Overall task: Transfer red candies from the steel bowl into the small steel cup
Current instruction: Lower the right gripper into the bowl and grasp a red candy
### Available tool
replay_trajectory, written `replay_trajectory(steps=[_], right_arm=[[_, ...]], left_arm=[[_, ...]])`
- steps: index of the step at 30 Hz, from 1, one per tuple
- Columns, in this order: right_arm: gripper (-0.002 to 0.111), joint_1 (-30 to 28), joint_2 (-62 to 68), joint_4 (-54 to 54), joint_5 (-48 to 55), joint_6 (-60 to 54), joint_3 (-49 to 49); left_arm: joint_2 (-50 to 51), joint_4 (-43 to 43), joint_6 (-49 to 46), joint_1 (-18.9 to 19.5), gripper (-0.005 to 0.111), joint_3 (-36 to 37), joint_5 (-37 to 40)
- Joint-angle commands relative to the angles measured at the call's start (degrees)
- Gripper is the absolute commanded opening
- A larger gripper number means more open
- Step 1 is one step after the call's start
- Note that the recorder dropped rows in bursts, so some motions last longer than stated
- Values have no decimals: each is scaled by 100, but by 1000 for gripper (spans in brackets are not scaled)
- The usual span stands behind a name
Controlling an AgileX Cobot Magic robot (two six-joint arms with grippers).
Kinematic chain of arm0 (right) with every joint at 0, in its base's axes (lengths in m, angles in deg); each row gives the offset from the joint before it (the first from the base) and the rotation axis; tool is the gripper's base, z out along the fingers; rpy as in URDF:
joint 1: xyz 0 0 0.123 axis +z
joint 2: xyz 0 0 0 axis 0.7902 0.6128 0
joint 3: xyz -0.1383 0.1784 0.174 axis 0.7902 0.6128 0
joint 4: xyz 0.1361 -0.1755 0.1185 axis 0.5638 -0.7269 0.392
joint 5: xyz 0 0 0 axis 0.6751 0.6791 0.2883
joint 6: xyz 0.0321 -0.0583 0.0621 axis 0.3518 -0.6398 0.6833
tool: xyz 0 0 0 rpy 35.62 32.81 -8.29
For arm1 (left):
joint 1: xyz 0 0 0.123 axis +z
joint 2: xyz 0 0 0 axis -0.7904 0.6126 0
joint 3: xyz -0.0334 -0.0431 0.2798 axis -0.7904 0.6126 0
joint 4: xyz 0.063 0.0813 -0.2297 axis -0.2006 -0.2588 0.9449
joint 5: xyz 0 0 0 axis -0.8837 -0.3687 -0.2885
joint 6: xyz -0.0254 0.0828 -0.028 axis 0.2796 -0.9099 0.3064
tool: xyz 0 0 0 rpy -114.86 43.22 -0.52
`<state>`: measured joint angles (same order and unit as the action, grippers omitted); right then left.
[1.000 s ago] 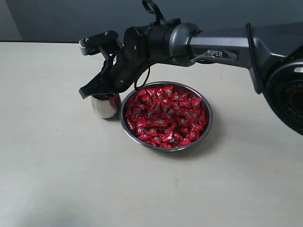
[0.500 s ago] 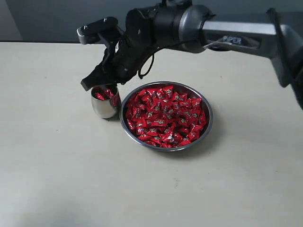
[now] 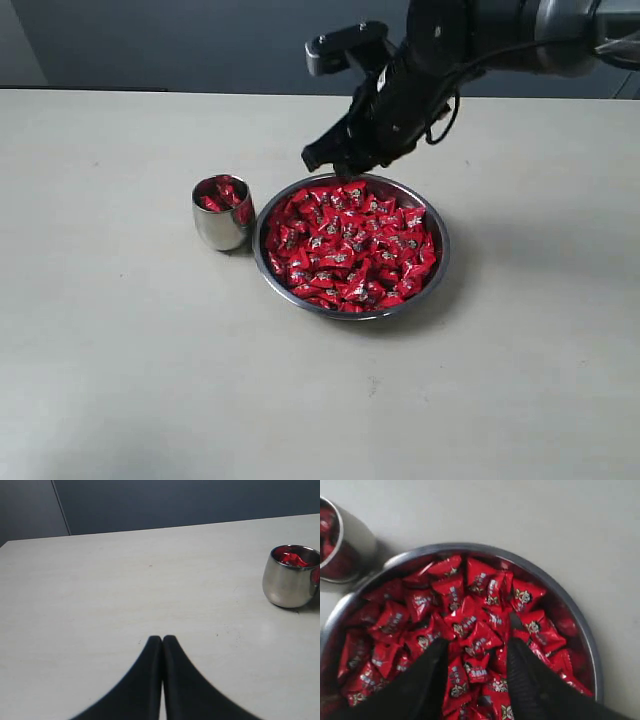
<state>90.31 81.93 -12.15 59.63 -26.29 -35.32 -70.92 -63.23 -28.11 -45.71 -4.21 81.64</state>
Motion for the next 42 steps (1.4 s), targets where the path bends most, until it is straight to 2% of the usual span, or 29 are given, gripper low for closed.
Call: replay_trajectory(steps=[1, 11, 17, 26, 32, 39, 41, 42], right_arm=[[38, -42, 1, -23, -704, 13, 526], [38, -32, 514, 86, -720, -1, 608], [38, -32, 609, 891, -623, -659, 608], [38, -14, 428, 1394, 367, -1212, 608], [38, 274, 261, 1273, 619, -1249, 608], [38, 420, 91, 651, 1231, -1195, 696], [47, 420, -71, 375, 1086, -1018, 869], [59, 420, -158, 305, 973, -954, 1026]], left_arm=[[-27, -11, 7, -31, 0, -48, -28], [-27, -11, 7, -31, 0, -48, -28], [-27, -11, 7, -31, 0, -48, -28], [-27, -11, 7, -31, 0, -48, -28], [-27, -11, 7, -31, 0, -48, -28], [-27, -11, 7, -31, 0, -48, -28], [-27, -11, 7, -31, 0, -48, -28], [-27, -11, 7, -31, 0, -48, -28]])
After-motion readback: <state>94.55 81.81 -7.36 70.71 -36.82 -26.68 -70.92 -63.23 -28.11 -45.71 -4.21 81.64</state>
